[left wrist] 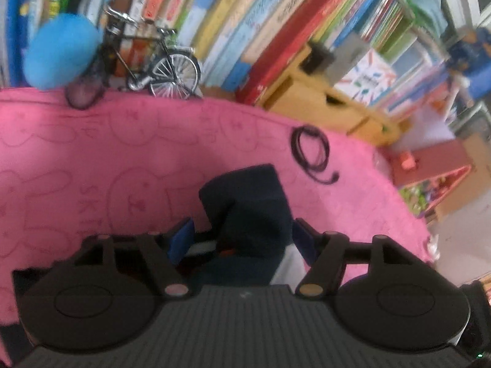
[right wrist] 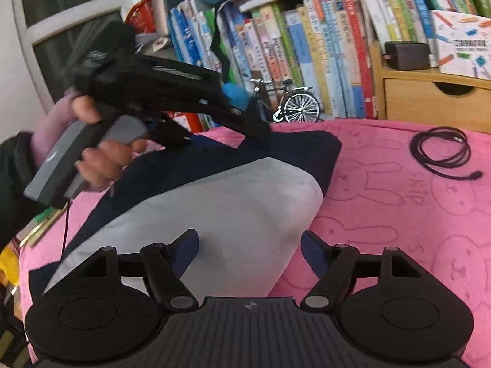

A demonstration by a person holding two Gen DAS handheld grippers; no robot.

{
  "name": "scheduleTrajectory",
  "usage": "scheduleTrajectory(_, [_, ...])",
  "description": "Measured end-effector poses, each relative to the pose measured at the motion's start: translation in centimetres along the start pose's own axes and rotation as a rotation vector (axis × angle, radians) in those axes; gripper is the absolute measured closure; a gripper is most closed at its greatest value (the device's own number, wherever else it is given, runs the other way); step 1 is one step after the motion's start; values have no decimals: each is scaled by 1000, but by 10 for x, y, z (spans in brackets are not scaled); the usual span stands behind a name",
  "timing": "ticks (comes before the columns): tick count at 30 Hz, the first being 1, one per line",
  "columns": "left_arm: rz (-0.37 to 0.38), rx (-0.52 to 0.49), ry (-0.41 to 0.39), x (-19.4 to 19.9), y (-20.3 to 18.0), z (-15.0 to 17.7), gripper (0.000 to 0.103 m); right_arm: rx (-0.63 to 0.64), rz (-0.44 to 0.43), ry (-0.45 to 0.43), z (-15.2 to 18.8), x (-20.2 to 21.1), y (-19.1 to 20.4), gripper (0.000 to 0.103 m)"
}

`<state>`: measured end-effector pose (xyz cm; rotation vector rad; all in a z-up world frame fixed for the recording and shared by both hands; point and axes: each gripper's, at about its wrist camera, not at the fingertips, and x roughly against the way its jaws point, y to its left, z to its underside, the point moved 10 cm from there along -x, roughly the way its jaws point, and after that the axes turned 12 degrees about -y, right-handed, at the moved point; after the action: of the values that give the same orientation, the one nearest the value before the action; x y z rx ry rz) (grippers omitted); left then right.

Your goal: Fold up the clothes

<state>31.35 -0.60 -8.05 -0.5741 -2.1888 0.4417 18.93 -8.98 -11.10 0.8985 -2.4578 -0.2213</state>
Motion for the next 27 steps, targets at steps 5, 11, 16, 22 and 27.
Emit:
scheduleTrajectory(5, [138,1,-88,-5,-8,-10,85,6,-38,24,7,-4,2,27])
scheduleTrajectory(11, [126,30,-126,-11,-4,-34,86,10,-51,31,10,-3,5,25])
scheduleTrajectory(16, [33,48,-213,-1,10,-58,88,12,-46,33,10,-3,6,23])
scheduleTrajectory(22, [-58,-94,-355,92,4,-43,77,-35,-17,24,14,16,8,23])
scheduleTrajectory(27, [-128,-100,-389,168,25,28,45,-132,-46,29,28,37,16,21])
